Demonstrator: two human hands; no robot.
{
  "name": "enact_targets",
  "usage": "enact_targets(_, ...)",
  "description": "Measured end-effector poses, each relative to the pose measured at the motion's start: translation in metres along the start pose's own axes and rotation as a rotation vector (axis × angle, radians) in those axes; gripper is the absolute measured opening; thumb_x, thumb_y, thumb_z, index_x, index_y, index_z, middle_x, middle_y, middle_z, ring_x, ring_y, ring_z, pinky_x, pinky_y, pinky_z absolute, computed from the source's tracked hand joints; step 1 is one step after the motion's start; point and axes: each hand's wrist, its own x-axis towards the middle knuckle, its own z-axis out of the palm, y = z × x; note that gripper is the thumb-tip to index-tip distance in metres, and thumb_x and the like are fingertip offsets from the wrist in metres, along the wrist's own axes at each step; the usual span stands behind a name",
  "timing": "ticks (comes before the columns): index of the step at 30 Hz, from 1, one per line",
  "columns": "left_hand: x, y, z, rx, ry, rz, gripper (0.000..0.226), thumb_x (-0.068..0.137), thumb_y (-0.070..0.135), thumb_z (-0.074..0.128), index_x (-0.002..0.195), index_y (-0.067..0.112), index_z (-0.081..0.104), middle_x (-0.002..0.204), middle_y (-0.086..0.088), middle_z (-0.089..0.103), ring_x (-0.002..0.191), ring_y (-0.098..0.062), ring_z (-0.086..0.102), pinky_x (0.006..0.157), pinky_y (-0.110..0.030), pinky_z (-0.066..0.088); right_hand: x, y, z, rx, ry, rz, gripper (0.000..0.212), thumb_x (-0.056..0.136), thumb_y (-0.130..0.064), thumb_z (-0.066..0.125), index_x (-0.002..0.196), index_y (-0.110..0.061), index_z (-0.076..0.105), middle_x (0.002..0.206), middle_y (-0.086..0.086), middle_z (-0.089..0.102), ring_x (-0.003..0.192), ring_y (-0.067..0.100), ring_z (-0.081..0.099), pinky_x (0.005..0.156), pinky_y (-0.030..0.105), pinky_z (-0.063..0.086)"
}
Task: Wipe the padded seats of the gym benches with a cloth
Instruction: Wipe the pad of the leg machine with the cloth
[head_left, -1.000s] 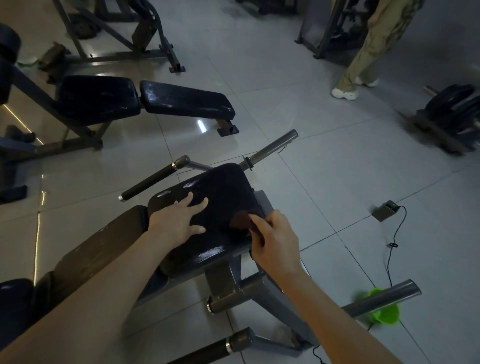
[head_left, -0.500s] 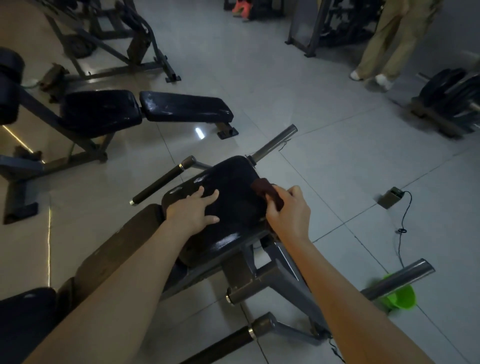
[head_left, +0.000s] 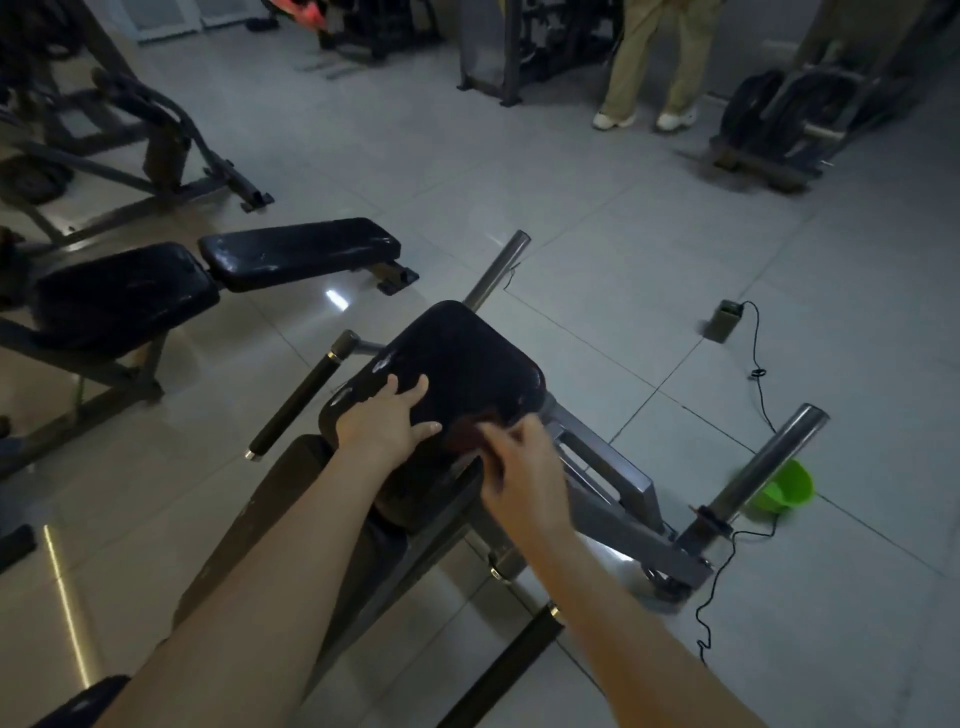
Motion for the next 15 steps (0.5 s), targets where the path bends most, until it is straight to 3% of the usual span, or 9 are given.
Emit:
enact_targets(2,-0.003,-0.003,0.006,-0.031,0.032,-0.002,0.070,0.096,0.059,0.044,0.154,0.044,0.008,0.165,0.000,0.007,0.144,-0.035,0.026,0.107,-0.048,0.041,-0.016,-0.011,0.008,-0.002,-0.051,-0.051,0.035,0.085,-0.016,0.074,0.120,-0.018,0.067,0.099,0.003,0.053,0.080,0.011,0.047,0.065,0.018,0.044)
enact_targets(5,-0.005,-0.009,0.019,-0.193,0.054,0.043,0.066,0.097,0.056,0.042,0.153,0.047,0.009,0.165,0.002,0.000,0.149,-0.033,0.005,0.114,-0.051,0.026,0.003,0.003,-0.002,-0.039,-0.009,-0.114,0.032,0.085,-0.014,0.072,0.116,-0.015,0.069,0.093,0.005,0.053,0.077,0.013,0.046,0.061,0.021,0.043)
enact_targets(9,-0.013,-0.028,0.034,-0.354,0.123,0.197,0.052,0.101,0.044,0.042,0.148,0.050,0.019,0.163,0.009,0.000,0.150,-0.025,-0.007,0.120,-0.046,0.010,0.052,0.030,-0.024,-0.010,0.122,0.125,0.036,0.089,-0.014,0.070,0.124,-0.015,0.066,0.096,0.007,0.049,0.077,0.016,0.048,0.067,0.031,0.052)
enact_targets(15,-0.026,-0.048,0.049,-0.261,0.100,0.344,0.048,0.105,0.035,0.035,0.144,0.054,0.016,0.160,0.017,-0.004,0.149,-0.020,-0.014,0.122,-0.048,0.007,0.032,0.015,-0.014,0.014,0.071,0.180,0.037,0.091,-0.018,0.068,0.128,-0.016,0.063,0.100,0.006,0.048,0.080,0.017,0.053,0.070,0.031,0.055)
